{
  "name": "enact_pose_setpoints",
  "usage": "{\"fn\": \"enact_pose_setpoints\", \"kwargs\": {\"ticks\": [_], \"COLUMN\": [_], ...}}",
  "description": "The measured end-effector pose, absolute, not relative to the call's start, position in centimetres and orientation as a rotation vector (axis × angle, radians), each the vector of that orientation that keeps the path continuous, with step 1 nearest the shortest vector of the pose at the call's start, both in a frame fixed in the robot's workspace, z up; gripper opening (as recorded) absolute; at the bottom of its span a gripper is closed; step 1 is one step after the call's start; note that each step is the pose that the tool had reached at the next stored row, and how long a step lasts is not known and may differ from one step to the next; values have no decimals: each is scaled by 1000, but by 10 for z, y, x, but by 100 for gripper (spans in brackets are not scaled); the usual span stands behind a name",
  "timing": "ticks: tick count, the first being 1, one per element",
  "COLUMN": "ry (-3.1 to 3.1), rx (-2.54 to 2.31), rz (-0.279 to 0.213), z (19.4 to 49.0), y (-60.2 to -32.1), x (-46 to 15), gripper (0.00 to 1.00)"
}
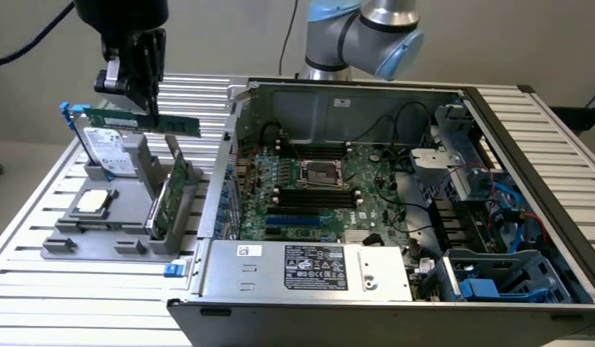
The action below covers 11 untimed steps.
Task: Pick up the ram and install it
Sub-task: 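Pick up the ram and move it above insertion slot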
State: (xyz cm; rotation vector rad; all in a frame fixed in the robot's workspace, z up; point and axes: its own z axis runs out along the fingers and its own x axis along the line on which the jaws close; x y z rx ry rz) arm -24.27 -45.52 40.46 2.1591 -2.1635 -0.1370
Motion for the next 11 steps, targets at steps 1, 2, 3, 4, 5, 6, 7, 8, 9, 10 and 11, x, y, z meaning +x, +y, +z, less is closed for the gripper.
{"fn": "enact_pose_setpoints", "kwargs": {"ticks": [1, 2, 3, 4, 5, 6, 7, 8, 9, 10, 11], "ry": [-2163, -2162, -2161, -2160, -2159, -2159, -2158, -2157, -2156, -2156, -2155], "rx": [2158, 2157, 2157, 2156, 2155, 2154, 2154, 2153, 2152, 2151, 2151], "rz": [-139, -140, -142, -144, -145, -146, -148, -149, -151, -152, -153], "z": [405, 406, 406, 407, 407, 408, 408, 409, 409, 410, 410], "y": [-455, -455, -455, -455, -455, -455, -455, -455, -455, -454, -454], "x": [-239, -235, -231, -227, -223, -219, -215, -211, -207, -203, -198], "gripper": [14, 14, 14, 14, 14, 14, 14, 14, 14, 14, 14]}}
